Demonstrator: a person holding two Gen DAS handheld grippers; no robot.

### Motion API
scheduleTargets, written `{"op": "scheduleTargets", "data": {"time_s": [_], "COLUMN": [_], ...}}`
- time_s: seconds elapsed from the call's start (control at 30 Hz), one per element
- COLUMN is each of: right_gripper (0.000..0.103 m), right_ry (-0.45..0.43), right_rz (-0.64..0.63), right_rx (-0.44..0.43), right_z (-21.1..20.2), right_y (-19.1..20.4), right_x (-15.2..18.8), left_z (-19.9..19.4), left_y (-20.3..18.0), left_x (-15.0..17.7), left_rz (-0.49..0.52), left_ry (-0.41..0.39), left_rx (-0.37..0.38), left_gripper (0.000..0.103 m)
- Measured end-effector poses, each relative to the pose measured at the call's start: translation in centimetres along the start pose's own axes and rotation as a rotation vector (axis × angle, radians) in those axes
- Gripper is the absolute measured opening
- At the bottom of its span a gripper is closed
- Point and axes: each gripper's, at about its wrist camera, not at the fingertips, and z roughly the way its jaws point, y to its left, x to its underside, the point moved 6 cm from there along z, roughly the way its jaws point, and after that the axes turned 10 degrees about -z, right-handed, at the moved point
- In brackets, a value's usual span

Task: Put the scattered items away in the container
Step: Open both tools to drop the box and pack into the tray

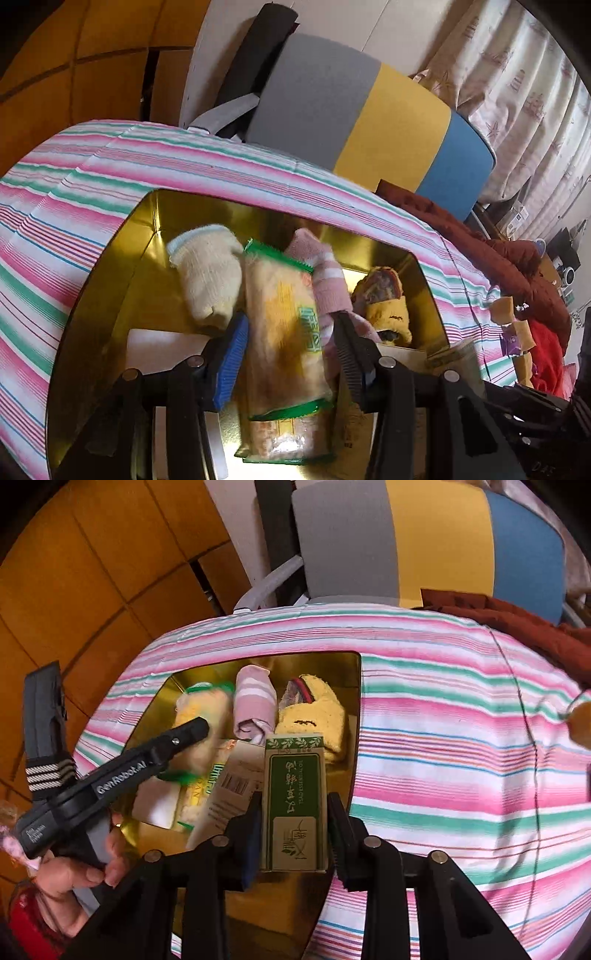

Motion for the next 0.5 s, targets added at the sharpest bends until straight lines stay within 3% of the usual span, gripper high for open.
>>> {"op": "scheduleTargets", "data": {"time_s": [0.13,0.33,0.5], "right_gripper": [0.054,0.057,0.067], "right_ry": [-0.04,-0.073,-0.097], "right_rz": [0.024,0.065,0.089], "right_rx": [-0.005,-0.024,-0.038], "right_z": [-1.1,-2.5,-3.6], "right_y": [-0.5,-1.4,-1.9], "right_x": [0.0,0.2,0.6], "left_z": [-1.9,-4.5,-6.3], "left_y": [-0.2,-0.1,-0.3], "left_x": [-0.5,-1.4,-1.0], "left_rz": [-0.026,-0.095,-0.137], "left_ry": [-0.053,-0.122,-0.154], "left_rx": [0.012,0.027,0.043], "left_gripper": [0.058,0.058,0.06]}}
